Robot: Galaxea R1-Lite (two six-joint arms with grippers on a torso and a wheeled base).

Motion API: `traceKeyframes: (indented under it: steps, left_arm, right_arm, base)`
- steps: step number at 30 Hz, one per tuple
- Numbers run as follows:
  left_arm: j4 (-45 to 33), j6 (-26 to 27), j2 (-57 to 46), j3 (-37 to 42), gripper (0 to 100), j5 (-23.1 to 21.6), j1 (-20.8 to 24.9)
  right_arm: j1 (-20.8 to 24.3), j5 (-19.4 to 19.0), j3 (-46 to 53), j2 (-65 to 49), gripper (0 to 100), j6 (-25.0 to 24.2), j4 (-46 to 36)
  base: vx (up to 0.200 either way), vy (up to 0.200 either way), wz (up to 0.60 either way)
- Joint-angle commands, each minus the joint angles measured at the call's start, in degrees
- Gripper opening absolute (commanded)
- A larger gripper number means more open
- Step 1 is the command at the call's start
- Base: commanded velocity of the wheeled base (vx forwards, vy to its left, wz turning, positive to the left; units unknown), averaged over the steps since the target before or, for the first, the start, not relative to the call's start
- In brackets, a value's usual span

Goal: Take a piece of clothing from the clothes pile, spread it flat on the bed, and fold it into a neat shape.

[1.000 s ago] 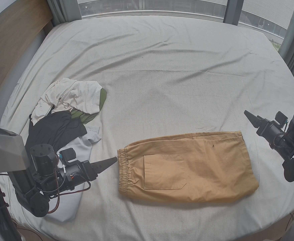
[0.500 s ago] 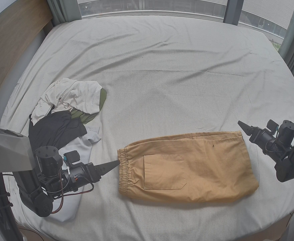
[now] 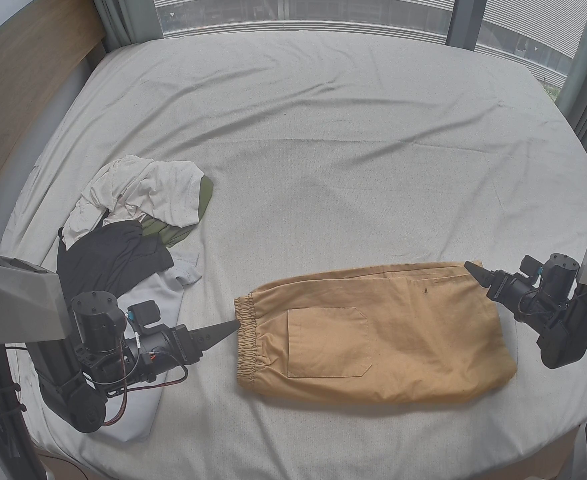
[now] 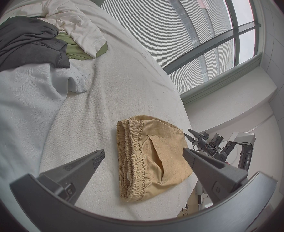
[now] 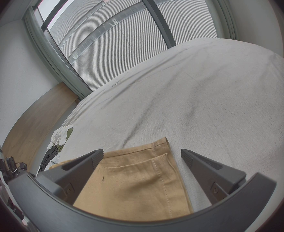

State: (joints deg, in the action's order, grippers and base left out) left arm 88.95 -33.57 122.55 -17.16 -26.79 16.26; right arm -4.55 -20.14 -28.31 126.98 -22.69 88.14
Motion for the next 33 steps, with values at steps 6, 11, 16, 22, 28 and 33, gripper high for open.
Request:
traceKeyframes:
  steps: [6,11,16,22,28,33]
  left_arm:
    - [0.08,0.00,0.14,-0.06,100,-0.01,-0.09]
    - [0.08,0.00,0.14,0.03,100,-0.01,0.00]
    - [0.08,0.00,0.14,0.03,100,-0.01,0.00]
    - [0.08,0.00,0.14,-0.06,100,-0.01,0.00]
    - [0.08,0.00,0.23,-0.06,100,-0.01,0.00]
    - [0.08,0.00,0.32,0.03,100,-0.01,0.00]
  right_arm:
    - [0.15,-0.08,0.36,1.26,100,-0.08,0.02]
    - [0.33,-0.08,0.36,1.26,0,-0.16,0.02]
    - [0.15,-0.08,0.36,1.17,0,-0.08,0.02]
    - [-0.29,0.01,0.18,1.17,0,0.01,0.10]
    - [-0.29,0.01,-0.96,0.82,0,-0.08,0.10]
    - [-0.11,0.19,-2.02,0.90,0,-0.16,0.10]
  base:
    - [0.000,0.000,0.00]
    - [0.000,0.000,0.00]
    - [0.000,0.000,0.00]
    - [0.000,0.000,0.00]
    - [0.000,0.000,0.00]
    - [0.000,0.000,0.00]
